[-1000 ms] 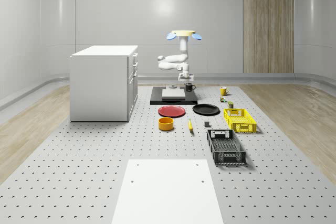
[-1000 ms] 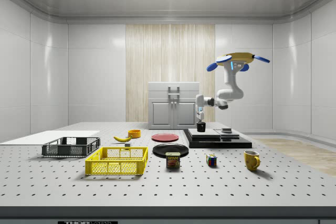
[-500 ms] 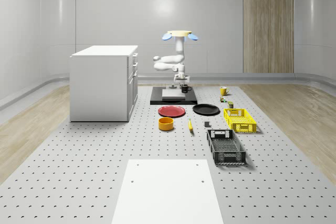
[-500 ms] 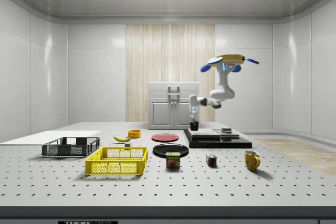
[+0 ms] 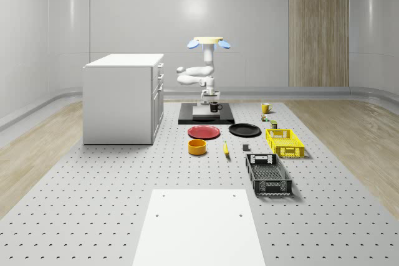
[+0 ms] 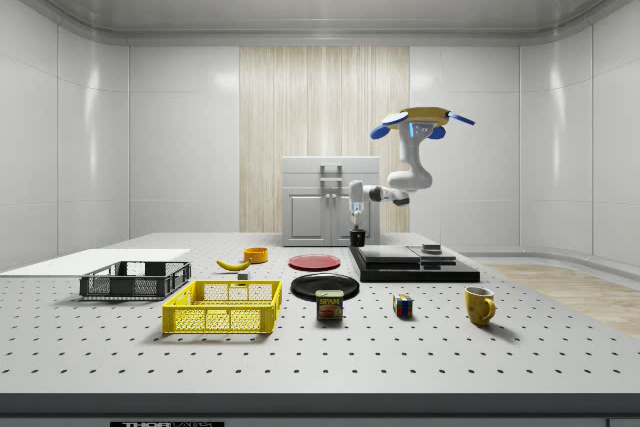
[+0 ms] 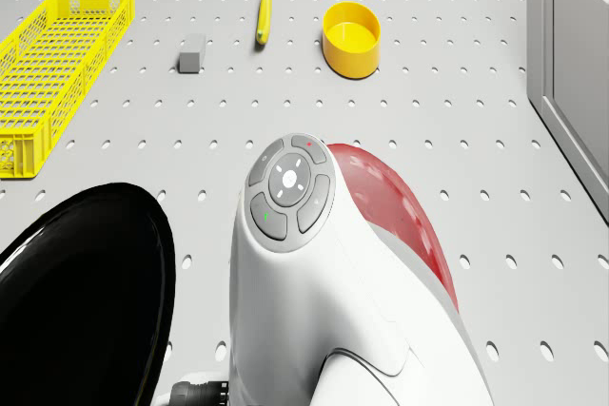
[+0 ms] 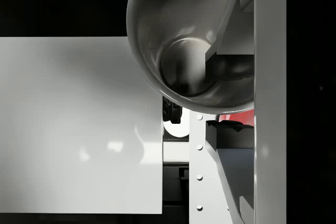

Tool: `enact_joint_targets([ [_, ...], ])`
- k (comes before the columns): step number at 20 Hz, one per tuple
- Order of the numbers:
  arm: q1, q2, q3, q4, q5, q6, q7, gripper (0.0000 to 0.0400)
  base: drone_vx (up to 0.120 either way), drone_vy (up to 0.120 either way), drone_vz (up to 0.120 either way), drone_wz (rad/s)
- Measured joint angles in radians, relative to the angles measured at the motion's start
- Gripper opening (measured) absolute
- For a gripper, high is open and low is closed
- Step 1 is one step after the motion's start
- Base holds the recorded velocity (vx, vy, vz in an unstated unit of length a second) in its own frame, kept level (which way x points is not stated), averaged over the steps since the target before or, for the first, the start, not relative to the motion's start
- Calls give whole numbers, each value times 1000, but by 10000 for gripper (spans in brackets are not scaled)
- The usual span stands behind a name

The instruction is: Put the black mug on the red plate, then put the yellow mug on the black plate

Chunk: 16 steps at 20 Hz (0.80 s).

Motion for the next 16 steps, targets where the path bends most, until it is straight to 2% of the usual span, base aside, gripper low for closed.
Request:
enact_joint_targets([
  [8, -4, -12, 2, 1, 5, 11, 3, 110, 120, -120, 0, 0],
  [12, -6, -18, 3, 1, 8, 16, 5, 110, 120, -10, -10, 0],
  [16, -8, -23, 4, 1, 10, 21, 6, 110, 120, 0, -120, 0],
])
